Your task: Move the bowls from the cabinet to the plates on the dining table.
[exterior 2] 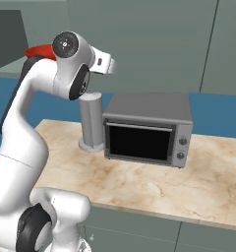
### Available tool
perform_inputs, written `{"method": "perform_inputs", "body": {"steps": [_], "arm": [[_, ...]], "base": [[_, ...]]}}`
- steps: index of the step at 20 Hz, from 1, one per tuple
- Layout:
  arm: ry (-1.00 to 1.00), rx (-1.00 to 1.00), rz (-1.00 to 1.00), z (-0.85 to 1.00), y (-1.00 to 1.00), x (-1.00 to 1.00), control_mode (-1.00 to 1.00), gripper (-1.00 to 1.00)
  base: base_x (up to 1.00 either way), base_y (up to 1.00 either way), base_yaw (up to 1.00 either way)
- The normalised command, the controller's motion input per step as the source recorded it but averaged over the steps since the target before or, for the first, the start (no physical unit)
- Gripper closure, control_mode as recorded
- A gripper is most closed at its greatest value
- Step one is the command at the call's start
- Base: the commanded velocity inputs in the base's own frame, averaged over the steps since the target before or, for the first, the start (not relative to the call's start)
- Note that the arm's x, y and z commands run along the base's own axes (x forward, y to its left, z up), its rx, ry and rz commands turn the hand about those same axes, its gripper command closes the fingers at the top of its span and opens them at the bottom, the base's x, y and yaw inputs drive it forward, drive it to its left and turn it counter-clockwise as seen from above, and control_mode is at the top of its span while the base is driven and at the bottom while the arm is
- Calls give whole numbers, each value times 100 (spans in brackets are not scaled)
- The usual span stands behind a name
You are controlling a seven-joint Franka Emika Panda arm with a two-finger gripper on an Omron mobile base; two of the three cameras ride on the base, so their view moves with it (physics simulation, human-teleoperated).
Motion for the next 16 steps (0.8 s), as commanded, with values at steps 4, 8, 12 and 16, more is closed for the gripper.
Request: {"method": "perform_inputs", "body": {"steps": [4,8,12,16], "arm": [[0,0,0,0,-85,-54,-100,100],[0,0,0,0,-89,-59,-100,100],[0,2,0,0,-84,-75,-100,100],[0,3,0,0,-77,-76,-100,100]], "base": [[0,0,0],[0,0,0],[0,0,0],[0,0,0]]}}
